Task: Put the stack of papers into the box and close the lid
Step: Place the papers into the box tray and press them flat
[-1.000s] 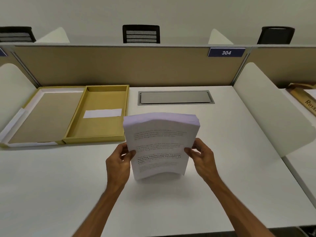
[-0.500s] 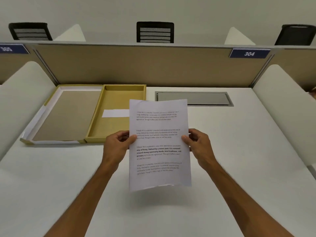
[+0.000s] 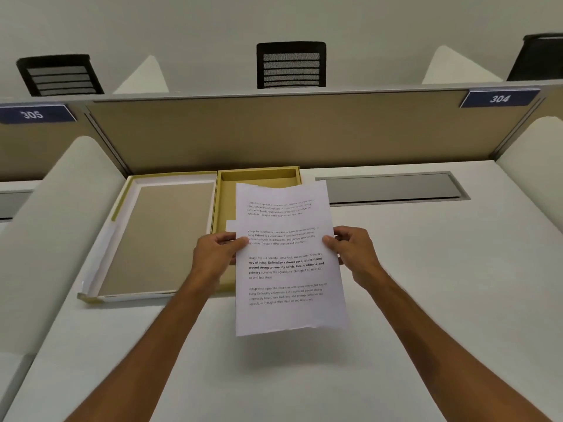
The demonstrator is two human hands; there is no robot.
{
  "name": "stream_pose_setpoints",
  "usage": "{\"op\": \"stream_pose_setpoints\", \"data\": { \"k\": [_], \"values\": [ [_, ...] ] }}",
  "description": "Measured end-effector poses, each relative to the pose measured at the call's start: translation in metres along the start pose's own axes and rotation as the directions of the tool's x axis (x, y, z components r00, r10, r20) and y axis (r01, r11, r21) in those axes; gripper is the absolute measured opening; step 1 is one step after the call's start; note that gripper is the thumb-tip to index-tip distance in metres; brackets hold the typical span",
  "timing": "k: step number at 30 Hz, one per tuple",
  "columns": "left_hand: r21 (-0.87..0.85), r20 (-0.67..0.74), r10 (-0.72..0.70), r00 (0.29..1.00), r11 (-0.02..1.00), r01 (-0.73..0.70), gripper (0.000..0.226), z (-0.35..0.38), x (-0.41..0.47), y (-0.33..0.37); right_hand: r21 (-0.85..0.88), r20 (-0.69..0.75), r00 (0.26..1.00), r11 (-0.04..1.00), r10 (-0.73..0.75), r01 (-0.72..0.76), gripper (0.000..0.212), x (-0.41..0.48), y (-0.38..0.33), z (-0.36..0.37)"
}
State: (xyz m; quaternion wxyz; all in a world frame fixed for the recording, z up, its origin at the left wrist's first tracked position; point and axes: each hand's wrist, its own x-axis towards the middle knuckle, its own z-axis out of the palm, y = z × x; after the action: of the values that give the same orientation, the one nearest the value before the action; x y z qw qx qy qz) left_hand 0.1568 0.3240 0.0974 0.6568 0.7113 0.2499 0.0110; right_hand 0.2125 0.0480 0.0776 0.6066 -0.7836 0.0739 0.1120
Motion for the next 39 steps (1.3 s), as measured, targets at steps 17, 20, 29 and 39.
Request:
{"op": "stream_pose_setpoints", "data": {
  "k": [17, 20, 29, 39],
  "values": [
    [0.373, -0.094, -0.158, 0.983, 0.91, 0.182, 0.02, -0.003, 0.181, 0.008, -0.277, -0.004, 0.999, 0.96, 0.048, -0.047, 0.011, 0.158, -0.028, 0.093],
    [0.479, -0.107, -0.159, 0.981, 0.857, 0.191, 0.017, -0.001, 0.197, -0.003, -0.318, -0.004, 0.997, 0.945, 0.072, -0.069, 0.012, 0.172, -0.019, 0.104],
    [0.655, -0.105, -0.128, 0.986, 0.737, 0.166, 0.021, 0.004, 0.219, -0.02, -0.484, -0.049, 0.995, 0.87, 0.083, -0.096, 0.019, 0.194, 0.0, 0.119],
    [0.765, -0.088, -0.069, 0.994, 0.634, 0.112, 0.031, 0.016, 0.213, -0.012, -0.547, -0.051, 0.982, 0.817, 0.182, -0.179, 0.017, 0.192, -0.01, 0.123]
  ]
}}
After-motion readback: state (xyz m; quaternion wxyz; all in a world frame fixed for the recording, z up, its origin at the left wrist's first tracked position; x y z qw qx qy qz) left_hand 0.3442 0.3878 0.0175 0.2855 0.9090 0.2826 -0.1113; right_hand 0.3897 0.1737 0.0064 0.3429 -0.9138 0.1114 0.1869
